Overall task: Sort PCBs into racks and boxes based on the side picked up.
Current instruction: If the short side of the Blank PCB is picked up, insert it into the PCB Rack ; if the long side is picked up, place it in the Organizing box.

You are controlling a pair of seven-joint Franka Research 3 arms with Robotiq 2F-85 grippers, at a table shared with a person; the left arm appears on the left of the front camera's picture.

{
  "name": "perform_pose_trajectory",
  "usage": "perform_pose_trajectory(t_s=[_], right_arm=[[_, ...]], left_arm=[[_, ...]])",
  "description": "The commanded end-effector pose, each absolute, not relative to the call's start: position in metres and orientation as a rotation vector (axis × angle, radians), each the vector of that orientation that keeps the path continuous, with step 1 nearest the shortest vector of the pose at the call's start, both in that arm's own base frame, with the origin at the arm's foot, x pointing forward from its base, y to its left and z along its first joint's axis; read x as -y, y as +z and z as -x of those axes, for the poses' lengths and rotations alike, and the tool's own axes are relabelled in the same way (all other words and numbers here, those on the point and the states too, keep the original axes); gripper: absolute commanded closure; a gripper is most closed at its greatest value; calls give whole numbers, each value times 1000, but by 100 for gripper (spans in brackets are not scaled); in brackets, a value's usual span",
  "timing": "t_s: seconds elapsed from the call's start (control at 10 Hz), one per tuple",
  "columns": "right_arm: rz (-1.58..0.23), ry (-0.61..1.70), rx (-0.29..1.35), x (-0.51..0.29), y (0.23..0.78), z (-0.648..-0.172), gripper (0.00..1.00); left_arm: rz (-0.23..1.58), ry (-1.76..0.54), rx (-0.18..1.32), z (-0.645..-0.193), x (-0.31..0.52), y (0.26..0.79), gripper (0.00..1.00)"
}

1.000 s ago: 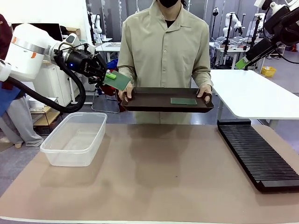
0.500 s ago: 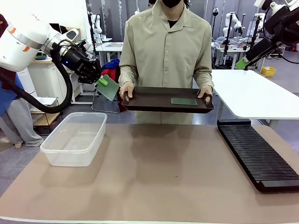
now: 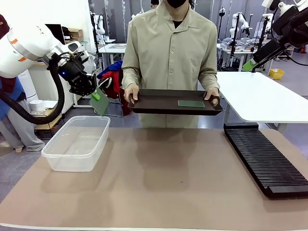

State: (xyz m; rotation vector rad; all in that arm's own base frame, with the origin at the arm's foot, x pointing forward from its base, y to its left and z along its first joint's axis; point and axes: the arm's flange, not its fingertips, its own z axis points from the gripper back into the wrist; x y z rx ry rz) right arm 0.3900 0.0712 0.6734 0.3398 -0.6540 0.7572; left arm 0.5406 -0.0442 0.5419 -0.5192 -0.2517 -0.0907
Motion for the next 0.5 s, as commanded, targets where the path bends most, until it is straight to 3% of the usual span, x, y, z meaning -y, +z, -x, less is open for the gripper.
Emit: perform_pose_trajectory(t_s=[0.0, 0.4], right_arm=[[-342, 758, 650, -72, 671, -391, 0], [-342, 758, 650, -72, 671, -391, 0]], left_arm=[[458, -36, 255, -535, 48, 530, 98], [382, -36, 261, -545, 41, 499, 98]])
